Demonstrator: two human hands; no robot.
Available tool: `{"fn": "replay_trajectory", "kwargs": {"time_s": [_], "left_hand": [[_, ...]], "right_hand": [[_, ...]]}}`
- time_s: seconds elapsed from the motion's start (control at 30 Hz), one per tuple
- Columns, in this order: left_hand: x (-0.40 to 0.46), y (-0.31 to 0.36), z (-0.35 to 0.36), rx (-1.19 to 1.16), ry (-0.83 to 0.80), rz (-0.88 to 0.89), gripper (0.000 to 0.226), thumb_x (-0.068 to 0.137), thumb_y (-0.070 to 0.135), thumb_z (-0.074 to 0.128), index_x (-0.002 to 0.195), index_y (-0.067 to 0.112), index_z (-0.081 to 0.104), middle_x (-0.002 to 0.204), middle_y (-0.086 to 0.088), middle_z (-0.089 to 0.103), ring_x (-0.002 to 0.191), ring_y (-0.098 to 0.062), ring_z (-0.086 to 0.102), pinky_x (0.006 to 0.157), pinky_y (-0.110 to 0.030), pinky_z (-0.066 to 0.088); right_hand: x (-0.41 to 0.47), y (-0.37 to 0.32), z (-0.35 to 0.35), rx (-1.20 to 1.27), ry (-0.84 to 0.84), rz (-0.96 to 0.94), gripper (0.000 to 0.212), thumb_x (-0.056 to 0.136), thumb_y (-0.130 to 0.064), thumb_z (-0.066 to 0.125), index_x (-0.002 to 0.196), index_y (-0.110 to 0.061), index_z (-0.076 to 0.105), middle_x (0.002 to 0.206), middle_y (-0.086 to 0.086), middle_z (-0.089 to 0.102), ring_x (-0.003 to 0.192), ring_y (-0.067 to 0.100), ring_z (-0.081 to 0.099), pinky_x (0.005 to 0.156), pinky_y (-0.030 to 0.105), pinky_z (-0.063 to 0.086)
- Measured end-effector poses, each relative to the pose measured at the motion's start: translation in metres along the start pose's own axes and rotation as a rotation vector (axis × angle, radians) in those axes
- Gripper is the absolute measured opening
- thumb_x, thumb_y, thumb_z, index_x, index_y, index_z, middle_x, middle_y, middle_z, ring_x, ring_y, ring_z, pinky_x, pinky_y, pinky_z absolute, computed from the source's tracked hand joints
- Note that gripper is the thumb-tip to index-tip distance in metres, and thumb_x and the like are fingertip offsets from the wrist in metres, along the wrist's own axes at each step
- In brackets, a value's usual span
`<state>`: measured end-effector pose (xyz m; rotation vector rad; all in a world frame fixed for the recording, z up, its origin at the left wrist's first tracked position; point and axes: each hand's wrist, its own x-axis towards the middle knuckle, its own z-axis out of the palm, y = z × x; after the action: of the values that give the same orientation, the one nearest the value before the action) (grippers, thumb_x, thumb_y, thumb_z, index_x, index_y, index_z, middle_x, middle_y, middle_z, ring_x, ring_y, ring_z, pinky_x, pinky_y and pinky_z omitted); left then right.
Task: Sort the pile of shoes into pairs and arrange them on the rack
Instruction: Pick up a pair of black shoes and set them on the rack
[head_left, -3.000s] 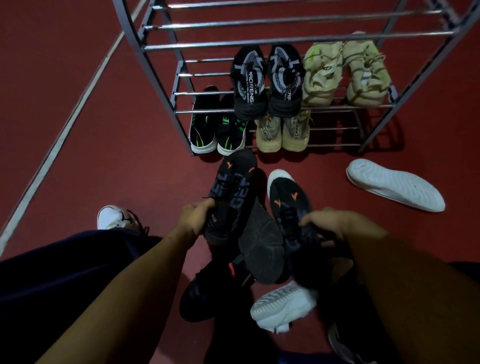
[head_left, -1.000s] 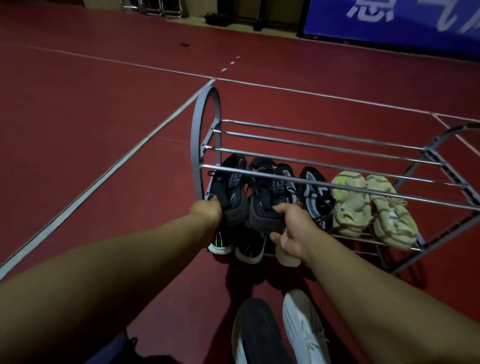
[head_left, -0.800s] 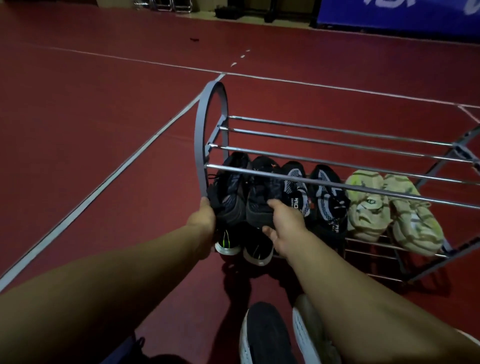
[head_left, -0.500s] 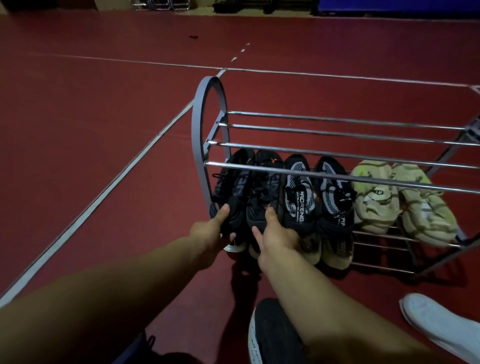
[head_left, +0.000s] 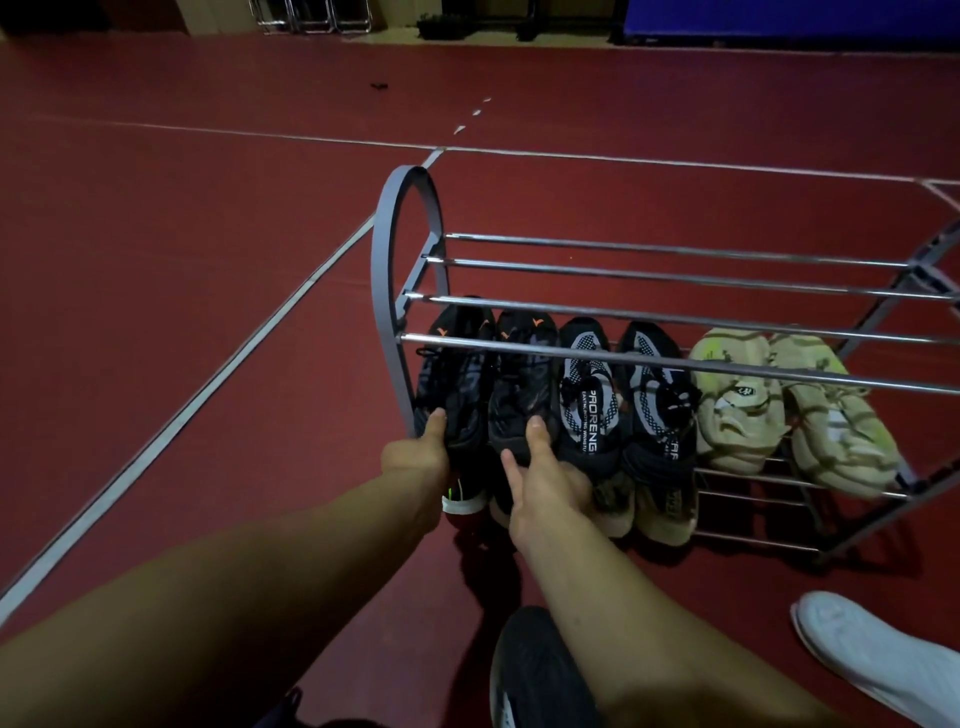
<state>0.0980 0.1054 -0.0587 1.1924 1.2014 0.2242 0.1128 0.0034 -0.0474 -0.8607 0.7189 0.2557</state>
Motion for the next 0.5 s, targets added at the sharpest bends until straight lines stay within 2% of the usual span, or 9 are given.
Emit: {"fn": "replay_trajectory", "kwargs": {"time_s": [0.1, 0.17, 0.27, 0.33, 0.43, 0.5], "left_hand": [[0.0, 0.008, 0.011, 0.115, 0.018, 0.067, 0.051, 0.081, 0.048, 0.069, 0.092, -0.002, 0.065, 0.094, -0.018, 0.071, 0.085, -0.036, 0.068, 0.07, -0.038, 0.054], [0.003, 0.013, 0.01, 0.16, 0.009, 0.105, 0.047, 0.082, 0.045, 0.069, 0.086, -0.002, 0.065, 0.091, -0.019, 0.072, 0.081, -0.035, 0.069, 0.074, -0.039, 0.056], [0.009, 0.024, 0.004, 0.127, -0.026, 0.108, 0.048, 0.082, 0.045, 0.069, 0.088, -0.003, 0.065, 0.083, -0.019, 0.071, 0.073, -0.033, 0.068, 0.066, -0.035, 0.055], [0.009, 0.026, 0.006, 0.06, -0.048, 0.015, 0.046, 0.082, 0.044, 0.07, 0.087, -0.001, 0.064, 0.073, -0.017, 0.068, 0.061, -0.029, 0.067, 0.06, -0.033, 0.056], [0.01, 0.026, 0.011, 0.014, -0.034, -0.048, 0.042, 0.086, 0.041, 0.066, 0.086, -0.001, 0.061, 0.069, -0.015, 0.066, 0.054, -0.026, 0.063, 0.052, -0.029, 0.052], [0.012, 0.025, 0.013, -0.03, -0.019, -0.047, 0.042, 0.089, 0.038, 0.064, 0.098, -0.003, 0.063, 0.079, -0.017, 0.07, 0.062, -0.029, 0.067, 0.051, -0.03, 0.051]], "right_hand": [[0.011, -0.009, -0.003, -0.039, -0.024, 0.005, 0.049, 0.078, -0.017, 0.079, 0.12, -0.004, 0.056, 0.12, 0.011, 0.065, 0.105, 0.028, 0.068, 0.05, 0.025, 0.058], [0.009, -0.013, -0.003, -0.045, -0.025, -0.017, 0.051, 0.081, -0.012, 0.076, 0.125, -0.003, 0.052, 0.117, 0.009, 0.064, 0.104, 0.03, 0.068, 0.059, 0.026, 0.061], [-0.002, -0.01, 0.005, -0.05, -0.007, -0.048, 0.062, 0.084, -0.008, 0.072, 0.138, -0.004, 0.041, 0.113, 0.002, 0.053, 0.103, 0.034, 0.068, 0.081, 0.036, 0.06], [-0.004, -0.007, 0.006, -0.07, 0.007, -0.064, 0.064, 0.084, -0.008, 0.071, 0.139, -0.004, 0.04, 0.113, 0.004, 0.052, 0.101, 0.033, 0.068, 0.084, 0.038, 0.059], [-0.004, -0.009, 0.009, -0.087, 0.017, -0.089, 0.054, 0.084, -0.009, 0.073, 0.13, 0.0, 0.048, 0.09, 0.001, 0.056, 0.078, 0.022, 0.067, 0.083, 0.036, 0.059], [-0.001, -0.01, 0.012, -0.088, 0.003, -0.114, 0.047, 0.083, -0.01, 0.074, 0.123, 0.003, 0.052, 0.079, -0.005, 0.052, 0.066, 0.012, 0.06, 0.082, 0.034, 0.059]]}}
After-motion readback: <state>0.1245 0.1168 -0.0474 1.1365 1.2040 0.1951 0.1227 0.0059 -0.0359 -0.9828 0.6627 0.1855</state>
